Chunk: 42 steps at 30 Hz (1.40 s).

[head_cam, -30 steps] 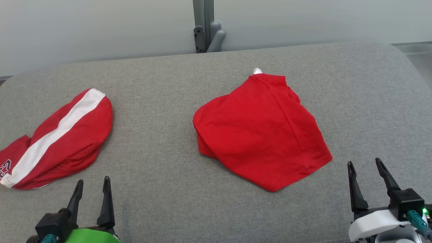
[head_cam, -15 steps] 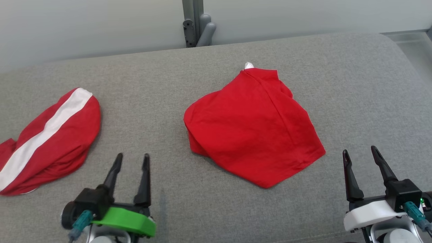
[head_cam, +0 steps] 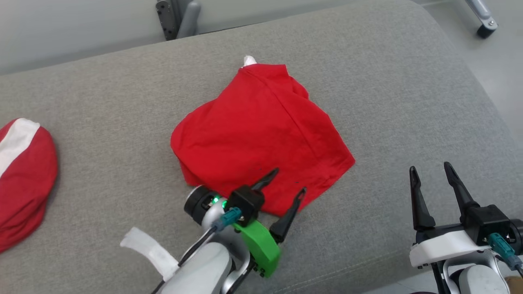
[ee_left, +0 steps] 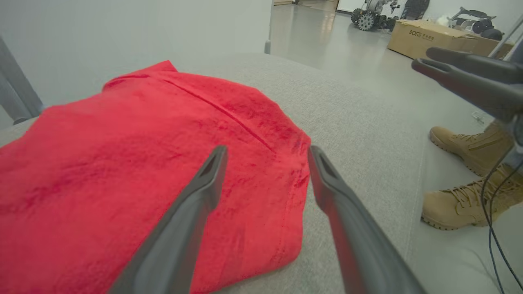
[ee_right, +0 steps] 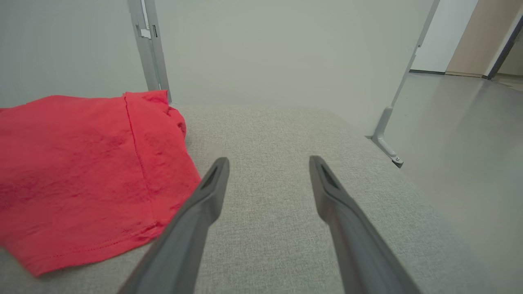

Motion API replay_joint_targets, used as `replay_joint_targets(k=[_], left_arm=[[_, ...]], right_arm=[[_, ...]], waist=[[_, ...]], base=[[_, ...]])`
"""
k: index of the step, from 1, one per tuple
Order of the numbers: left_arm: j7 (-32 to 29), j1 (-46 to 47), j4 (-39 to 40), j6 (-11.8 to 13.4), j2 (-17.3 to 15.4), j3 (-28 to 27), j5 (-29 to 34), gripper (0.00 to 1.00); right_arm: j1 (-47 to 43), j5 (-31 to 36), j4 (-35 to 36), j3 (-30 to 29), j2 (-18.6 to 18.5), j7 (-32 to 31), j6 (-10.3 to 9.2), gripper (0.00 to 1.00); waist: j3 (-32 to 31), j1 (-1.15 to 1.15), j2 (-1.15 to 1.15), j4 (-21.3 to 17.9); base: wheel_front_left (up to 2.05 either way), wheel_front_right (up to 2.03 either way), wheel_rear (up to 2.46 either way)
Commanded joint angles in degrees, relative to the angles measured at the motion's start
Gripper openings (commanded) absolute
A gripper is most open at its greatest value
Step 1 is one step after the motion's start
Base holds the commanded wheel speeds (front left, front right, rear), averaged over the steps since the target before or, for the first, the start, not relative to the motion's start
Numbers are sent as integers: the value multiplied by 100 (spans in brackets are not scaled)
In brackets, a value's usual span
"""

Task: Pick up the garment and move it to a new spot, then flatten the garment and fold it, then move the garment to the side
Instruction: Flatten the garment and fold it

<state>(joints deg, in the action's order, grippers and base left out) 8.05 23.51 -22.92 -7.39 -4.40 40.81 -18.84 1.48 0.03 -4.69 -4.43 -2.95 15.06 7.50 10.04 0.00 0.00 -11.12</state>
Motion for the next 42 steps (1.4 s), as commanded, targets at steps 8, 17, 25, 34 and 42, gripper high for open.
replay_joint_targets(k=[8, 17, 25, 34, 42], left_arm=[[-483, 441, -935, 132, -151, 554, 134, 100], [-646, 498, -1644, 246, -161, 682, 220, 100], [-474, 577, -1817, 196, -26, 657, -51, 0], [-308, 785, 44, 47, 115, 519, -917, 0], [-489, 904, 2389, 477, 127, -100, -1555, 0]], right_arm=[[111, -296, 2, -4, 6, 19, -2, 100], [93, -445, -27, -73, 4, 19, -2, 100], [128, -447, -52, -94, 4, 19, -2, 100], [70, -437, -77, -51, 2, 19, -2, 100], [-15, -396, -101, -67, 2, 19, -2, 100]], waist=[[440, 0, 0, -748], [467, 0, 0, -793], [389, 0, 0, -607], [261, 0, 0, -368], [72, 0, 0, -201]], base=[[0, 0, 0], [0, 0, 0], [0, 0, 0], [0, 0, 0], [0, 0, 0]])
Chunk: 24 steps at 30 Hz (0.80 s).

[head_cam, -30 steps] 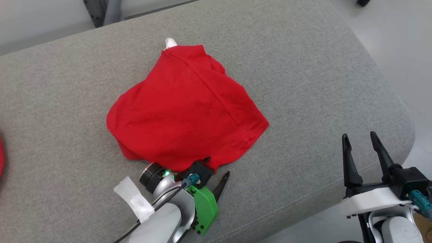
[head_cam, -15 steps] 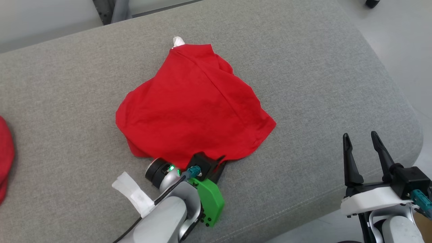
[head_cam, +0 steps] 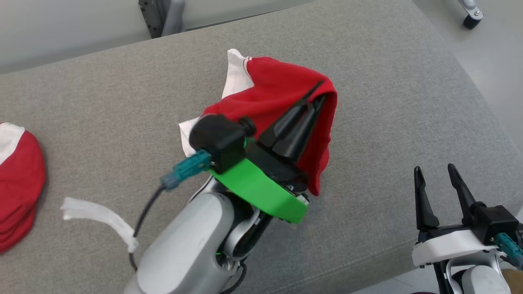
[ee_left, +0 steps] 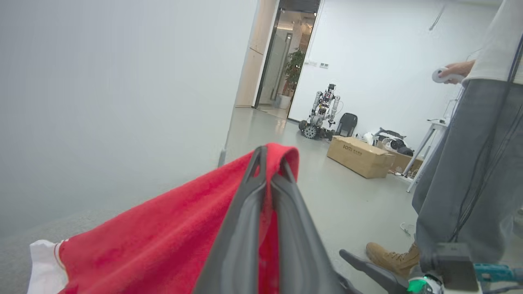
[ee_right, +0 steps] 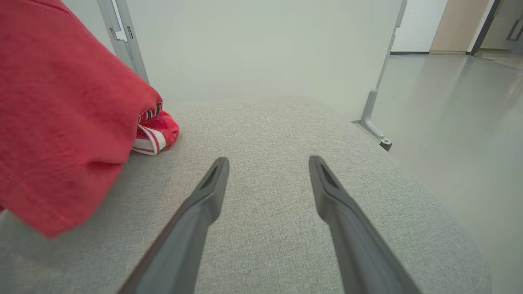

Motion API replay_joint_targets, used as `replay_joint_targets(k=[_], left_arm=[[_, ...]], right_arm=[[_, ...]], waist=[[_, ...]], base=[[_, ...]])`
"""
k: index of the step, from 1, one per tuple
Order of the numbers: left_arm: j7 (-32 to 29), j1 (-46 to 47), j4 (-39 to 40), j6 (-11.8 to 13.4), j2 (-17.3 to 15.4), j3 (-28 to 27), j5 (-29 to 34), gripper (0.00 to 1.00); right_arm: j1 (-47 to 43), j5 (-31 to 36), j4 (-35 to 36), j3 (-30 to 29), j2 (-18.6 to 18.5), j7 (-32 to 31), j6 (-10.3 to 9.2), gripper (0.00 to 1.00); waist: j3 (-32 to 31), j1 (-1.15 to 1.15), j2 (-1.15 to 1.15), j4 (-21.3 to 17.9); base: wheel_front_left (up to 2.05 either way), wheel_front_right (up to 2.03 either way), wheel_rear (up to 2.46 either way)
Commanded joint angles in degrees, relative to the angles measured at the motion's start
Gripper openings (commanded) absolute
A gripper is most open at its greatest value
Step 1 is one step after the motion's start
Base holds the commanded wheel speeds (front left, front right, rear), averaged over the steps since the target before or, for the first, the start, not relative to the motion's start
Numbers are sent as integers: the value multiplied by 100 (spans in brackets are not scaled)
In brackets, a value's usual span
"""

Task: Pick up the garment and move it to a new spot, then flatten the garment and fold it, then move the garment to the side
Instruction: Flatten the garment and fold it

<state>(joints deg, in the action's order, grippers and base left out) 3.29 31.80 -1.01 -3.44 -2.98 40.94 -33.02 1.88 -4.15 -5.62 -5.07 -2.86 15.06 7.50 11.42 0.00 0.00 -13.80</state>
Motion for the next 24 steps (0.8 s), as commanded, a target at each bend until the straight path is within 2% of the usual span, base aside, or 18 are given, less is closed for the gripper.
replay_joint_targets(k=[1, 6, 8, 10, 15, 16, 19, 21, 24], left_arm=[[-10, 64, 431, 143, -14, -243, -280, 0], [63, -81, 1284, 604, -14, -1034, -1016, 0], [38, -166, 1205, 814, -184, -1388, -1134, 0], [28, -292, 979, 921, -392, -1703, -1207, 0], [47, -879, -42, 1002, -973, -2357, -1514, 0], [47, -879, -42, 1002, -973, -2357, -1514, 0], [209, -1166, -890, 1028, -1249, -2603, -1473, 0], [280, -1295, -1407, 925, -1356, -2656, -1510, 0], [285, -1456, -2032, 695, -1346, -2630, -1610, 0]], right_arm=[[-55, 20, -11, 3, -5, 19, -2, 100], [-42, -2, -35, 5, -6, 19, -2, 100], [-32, -8, -49, 6, -7, 19, -2, 100], [-13, -22, -55, 21, -6, 19, -2, 100], [-77, -26, -105, 13, -8, 19, -2, 100], [-77, -26, -105, 13, -8, 19, -2, 100], [-91, -14, -133, 25, -8, 19, -2, 100], [-89, -1, -152, 37, -8, 19, -2, 100], [-93, 27, -179, 26, -8, 19, -2, 100]], waist=[[-84, 0, 0, 88], [-155, 0, 0, 188], [-163, 0, 0, 231], [-163, 0, 0, 262], [-214, 0, 0, 347], [-214, 0, 0, 347], [-213, 0, 0, 415], [-212, 0, 0, 463], [-216, 0, 0, 543]], base=[[0, 0, 0], [0, 0, 0], [0, 0, 0], [0, 0, 0], [0, 0, 0], [0, 0, 0], [0, 0, 0], [0, 0, 0], [0, 0, 0]])
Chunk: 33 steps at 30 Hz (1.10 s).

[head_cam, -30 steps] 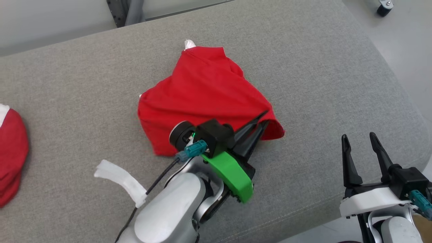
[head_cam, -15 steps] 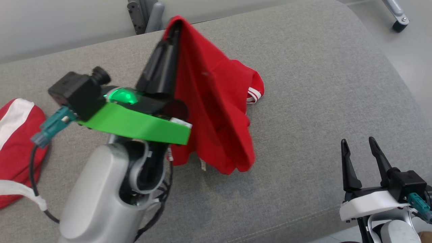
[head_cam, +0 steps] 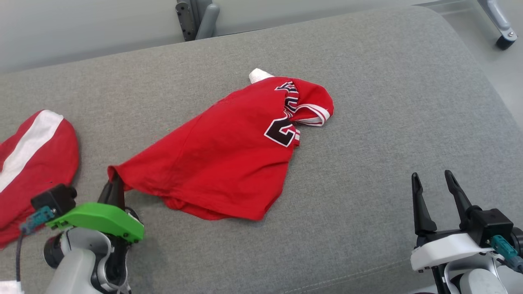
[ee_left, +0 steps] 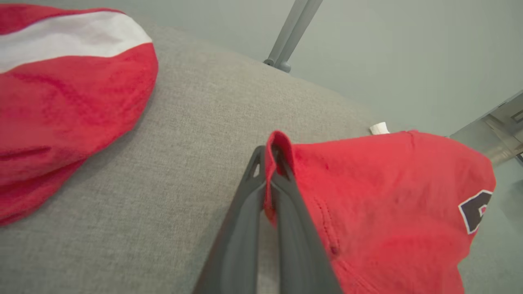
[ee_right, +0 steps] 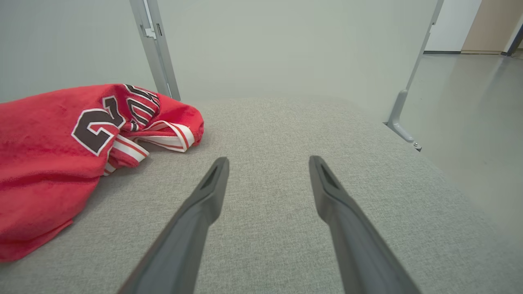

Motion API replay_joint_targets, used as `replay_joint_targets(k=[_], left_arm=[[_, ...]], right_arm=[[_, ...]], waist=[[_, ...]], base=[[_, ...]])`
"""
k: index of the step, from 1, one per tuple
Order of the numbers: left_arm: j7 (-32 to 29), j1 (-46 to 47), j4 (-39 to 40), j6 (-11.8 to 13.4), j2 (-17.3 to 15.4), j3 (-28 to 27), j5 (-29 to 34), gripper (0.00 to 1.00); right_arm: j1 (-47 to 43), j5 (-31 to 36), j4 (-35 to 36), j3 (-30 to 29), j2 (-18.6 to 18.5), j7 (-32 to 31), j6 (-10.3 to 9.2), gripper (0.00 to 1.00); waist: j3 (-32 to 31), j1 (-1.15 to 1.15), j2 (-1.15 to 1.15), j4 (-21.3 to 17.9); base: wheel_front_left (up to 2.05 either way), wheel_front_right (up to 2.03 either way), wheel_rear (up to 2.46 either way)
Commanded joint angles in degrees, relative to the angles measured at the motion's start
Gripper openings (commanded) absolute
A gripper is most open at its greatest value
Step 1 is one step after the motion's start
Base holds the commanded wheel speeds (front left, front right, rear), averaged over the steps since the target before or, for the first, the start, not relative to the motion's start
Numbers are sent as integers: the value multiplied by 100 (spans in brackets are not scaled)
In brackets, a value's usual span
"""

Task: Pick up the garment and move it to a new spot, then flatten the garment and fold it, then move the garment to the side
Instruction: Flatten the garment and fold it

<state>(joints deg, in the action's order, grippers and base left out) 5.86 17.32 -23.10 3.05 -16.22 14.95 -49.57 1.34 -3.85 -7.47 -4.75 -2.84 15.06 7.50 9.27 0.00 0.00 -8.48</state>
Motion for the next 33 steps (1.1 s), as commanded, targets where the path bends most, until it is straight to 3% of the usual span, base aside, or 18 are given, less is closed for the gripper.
replay_joint_targets(k=[1, 10, 11, 12, 13, 16, 21, 30, 33], left_arm=[[-20, -111, -170, -89, 61, 34, -62, 0], [381, 83, -1544, -476, 381, 58, -204, 0], [439, 116, -1668, -505, 404, 52, -210, 15], [490, 156, -1789, -536, 427, 56, -194, 46], [533, 187, -1884, -569, 459, 64, -192, 100], [595, 224, -2079, -621, 544, -13, -318, 100], [727, -2, -2153, -481, 538, -194, -398, 100], [476, -314, -1261, -729, 957, -11, -653, 100], [309, -329, -1099, -662, 993, 76, -640, 100]], right_arm=[[-43, 26, -16, -12, -10, 19, -2, 100], [-90, 151, -90, 63, -10, 19, -2, 100], [-87, 155, -94, 83, -11, 19, -2, 100], [-89, 165, -102, 96, -11, 19, -2, 100], [-98, 166, -108, 98, -12, 19, -2, 100], [-128, 165, -107, 117, -11, 19, -2, 100], [-194, 121, -97, 151, -11, 19, -2, 100], [-133, 96, -68, 123, -11, 19, -2, 100], [-75, 96, -89, 177, -10, 19, -2, 100]], waist=[[-13, 0, 0, 71], [-102, 0, 0, 388], [-114, 0, 0, 405], [-128, 0, 0, 422], [-144, 0, 0, 439], [-173, 0, 0, 471], [-190, 0, 0, 482], [-32, 0, 0, 504], [12, 0, 0, 471]], base=[[0, 0, 0], [0, 0, 0], [0, 0, 0], [0, 0, 0], [0, 0, 0], [0, 0, 0], [0, 0, 0], [0, 0, 0], [0, 0, 0]])
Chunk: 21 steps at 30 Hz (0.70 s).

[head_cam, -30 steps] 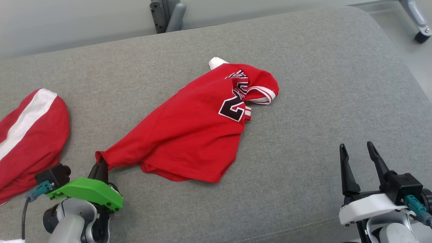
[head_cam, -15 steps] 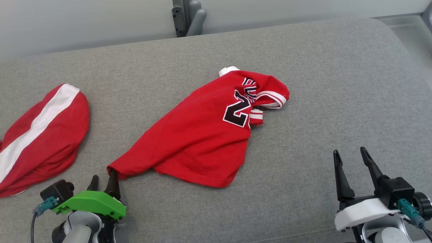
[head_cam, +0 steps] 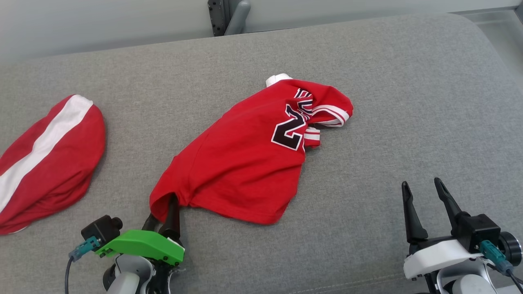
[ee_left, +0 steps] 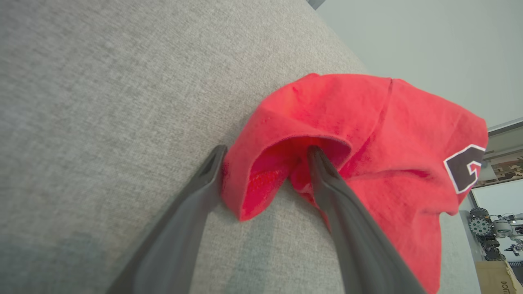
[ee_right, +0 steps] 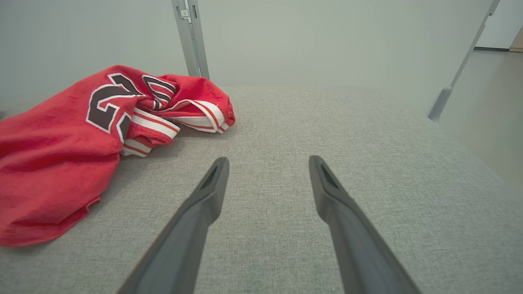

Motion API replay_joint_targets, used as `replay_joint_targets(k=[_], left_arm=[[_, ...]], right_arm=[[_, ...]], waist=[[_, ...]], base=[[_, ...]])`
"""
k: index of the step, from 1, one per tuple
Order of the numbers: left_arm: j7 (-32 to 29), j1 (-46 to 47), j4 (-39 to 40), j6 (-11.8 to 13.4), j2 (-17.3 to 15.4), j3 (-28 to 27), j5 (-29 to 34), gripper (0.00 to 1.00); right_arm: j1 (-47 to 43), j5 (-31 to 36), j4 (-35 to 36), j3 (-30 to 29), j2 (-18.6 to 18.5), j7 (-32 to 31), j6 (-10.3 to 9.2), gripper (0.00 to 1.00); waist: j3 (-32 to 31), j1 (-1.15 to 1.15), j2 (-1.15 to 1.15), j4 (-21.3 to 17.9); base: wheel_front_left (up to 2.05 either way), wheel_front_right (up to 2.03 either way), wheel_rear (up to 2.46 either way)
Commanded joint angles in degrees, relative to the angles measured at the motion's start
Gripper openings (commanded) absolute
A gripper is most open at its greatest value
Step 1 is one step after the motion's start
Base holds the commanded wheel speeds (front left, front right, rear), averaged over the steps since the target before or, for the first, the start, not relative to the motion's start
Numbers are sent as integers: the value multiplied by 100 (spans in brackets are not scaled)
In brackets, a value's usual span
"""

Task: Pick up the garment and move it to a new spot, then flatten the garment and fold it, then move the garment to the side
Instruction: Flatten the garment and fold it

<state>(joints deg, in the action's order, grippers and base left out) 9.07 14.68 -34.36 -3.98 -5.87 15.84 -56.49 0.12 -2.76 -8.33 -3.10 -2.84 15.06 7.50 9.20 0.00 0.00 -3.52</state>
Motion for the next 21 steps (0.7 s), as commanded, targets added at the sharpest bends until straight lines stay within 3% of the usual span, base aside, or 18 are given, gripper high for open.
replay_joint_targets(k=[1, 6, 14, 21], left_arm=[[-25, -78, 63, 67, -23, 1, 49, 100], [-125, -209, 258, 143, -3, -35, -110, 100], [33, -519, 647, 375, -311, -203, -14, 100], [-65, -937, 1440, 684, -589, -199, 145, 100]], right_arm=[[59, -14, -13, 27, -11, 19, -2, 100], [40, -58, 10, 14, -10, 19, -2, 100], [-37, -107, 16, -21, -10, 19, -2, 100], [-42, -83, 37, -48, -11, 19, -2, 100]], waist=[[18, 0, 0, -45], [32, 0, 0, -138], [36, 0, 0, -199], [29, 0, 0, -154]], base=[[0, 0, 0], [0, 0, 0], [0, 0, 0], [0, 0, 0]])
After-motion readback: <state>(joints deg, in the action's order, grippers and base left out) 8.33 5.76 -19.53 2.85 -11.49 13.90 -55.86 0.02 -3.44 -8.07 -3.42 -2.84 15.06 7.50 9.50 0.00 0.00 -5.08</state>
